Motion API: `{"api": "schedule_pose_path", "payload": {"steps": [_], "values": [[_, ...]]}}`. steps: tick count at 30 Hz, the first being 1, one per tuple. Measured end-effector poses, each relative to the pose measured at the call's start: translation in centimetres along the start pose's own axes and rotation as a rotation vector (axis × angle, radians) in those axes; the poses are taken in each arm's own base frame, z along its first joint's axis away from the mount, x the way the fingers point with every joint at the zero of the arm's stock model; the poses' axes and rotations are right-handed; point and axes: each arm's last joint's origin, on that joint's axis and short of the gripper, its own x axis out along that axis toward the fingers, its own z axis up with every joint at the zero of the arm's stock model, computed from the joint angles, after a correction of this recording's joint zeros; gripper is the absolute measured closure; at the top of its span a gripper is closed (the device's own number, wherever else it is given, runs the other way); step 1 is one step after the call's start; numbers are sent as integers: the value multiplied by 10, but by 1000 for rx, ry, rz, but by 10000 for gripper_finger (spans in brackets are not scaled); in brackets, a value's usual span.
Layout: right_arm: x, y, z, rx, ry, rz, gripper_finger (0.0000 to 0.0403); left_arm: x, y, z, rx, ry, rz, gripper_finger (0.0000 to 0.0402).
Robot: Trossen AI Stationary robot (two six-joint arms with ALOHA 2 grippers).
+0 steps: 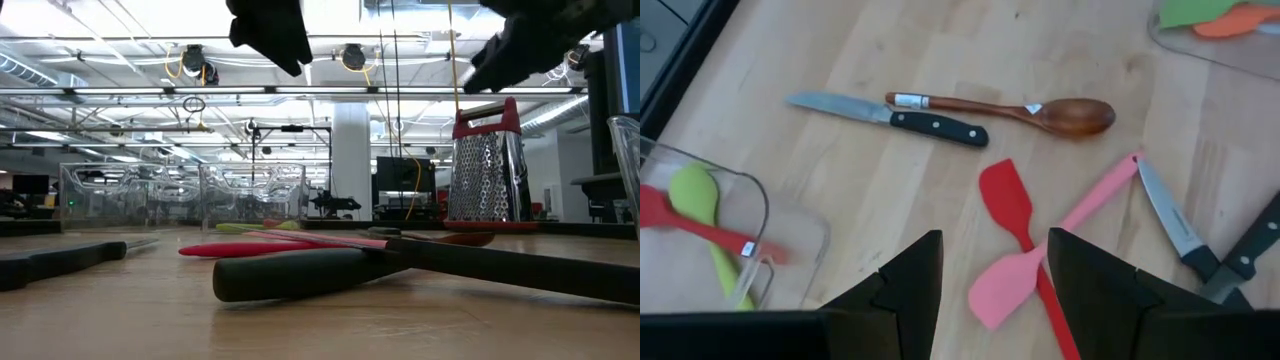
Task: Pick & Place Kitchen Items
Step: Put the brown serving spoon into the top right transparent bin
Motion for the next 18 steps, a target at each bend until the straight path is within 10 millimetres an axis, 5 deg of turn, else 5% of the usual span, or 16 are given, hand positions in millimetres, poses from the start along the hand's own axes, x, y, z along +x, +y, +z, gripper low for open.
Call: {"api": "schedule_pose_path", "payload": {"steps": [9, 18], "values": [[23, -14, 9, -140, 316, 39, 380, 6, 4, -17, -38, 8, -25, 215], [45, -24, 17, -362, 374, 72, 346, -21, 24, -65, -188, -132, -132, 215]]}}
